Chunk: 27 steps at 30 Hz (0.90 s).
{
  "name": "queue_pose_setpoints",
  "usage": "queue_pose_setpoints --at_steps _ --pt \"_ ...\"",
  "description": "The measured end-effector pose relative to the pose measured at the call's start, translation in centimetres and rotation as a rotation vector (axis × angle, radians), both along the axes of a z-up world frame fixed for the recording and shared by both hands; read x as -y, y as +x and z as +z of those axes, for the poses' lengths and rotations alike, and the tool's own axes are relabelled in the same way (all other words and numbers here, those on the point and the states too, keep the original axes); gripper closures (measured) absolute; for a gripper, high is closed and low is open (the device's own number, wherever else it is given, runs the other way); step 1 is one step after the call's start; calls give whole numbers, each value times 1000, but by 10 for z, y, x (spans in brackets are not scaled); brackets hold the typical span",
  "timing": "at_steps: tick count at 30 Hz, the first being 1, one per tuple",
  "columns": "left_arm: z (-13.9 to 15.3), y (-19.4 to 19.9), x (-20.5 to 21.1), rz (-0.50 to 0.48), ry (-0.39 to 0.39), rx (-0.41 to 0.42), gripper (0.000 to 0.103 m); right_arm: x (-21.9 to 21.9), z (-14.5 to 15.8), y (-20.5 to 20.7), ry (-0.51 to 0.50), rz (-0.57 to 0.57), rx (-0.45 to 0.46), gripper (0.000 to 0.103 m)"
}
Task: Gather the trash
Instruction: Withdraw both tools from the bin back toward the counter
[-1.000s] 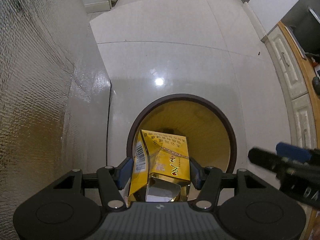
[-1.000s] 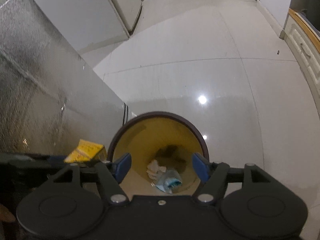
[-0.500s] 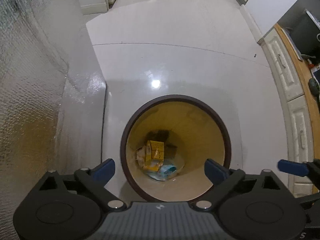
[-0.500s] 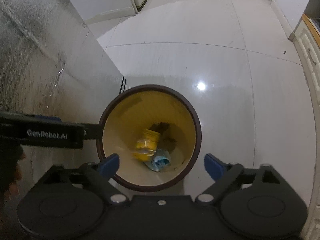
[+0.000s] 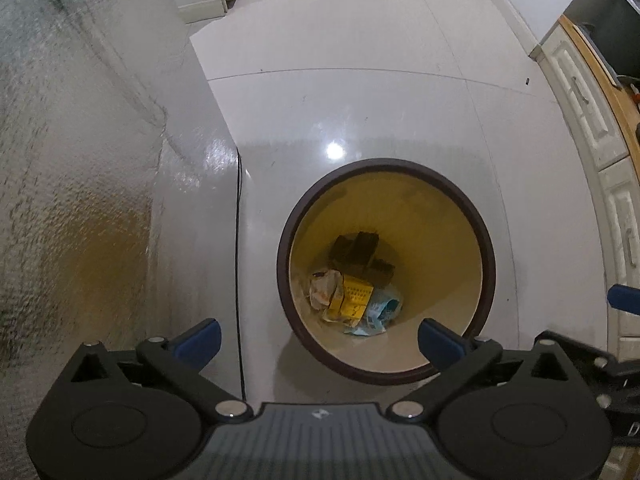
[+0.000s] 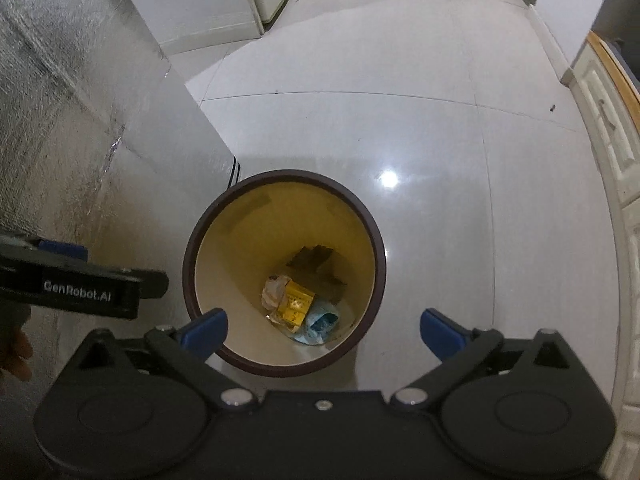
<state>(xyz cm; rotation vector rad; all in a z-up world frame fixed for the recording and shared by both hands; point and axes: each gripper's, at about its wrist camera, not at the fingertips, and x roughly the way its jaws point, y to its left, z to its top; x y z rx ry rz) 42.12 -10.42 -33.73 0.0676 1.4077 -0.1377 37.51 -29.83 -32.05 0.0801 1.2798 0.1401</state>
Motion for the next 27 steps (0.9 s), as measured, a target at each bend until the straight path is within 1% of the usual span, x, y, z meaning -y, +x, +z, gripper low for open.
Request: queue_pose_setpoints --at_steps 8,13,16,20,27 --pt "9 -14 -7 0 43 3 0 7 5 -13 -31 -54 6 0" --pt "19 -20 -14 23 40 10 0 8 10 -19 -32 -76 16 0" --pt "25 -25 -16 22 58 27 0 9 14 -23 -29 -95 31 0" --pt "31 -29 -18 17 59 44 0 13 22 -27 -45 -112 69 0" --pt "56 -37 -17 8 52 93 0 16 41 -35 -41 -104 95 0"
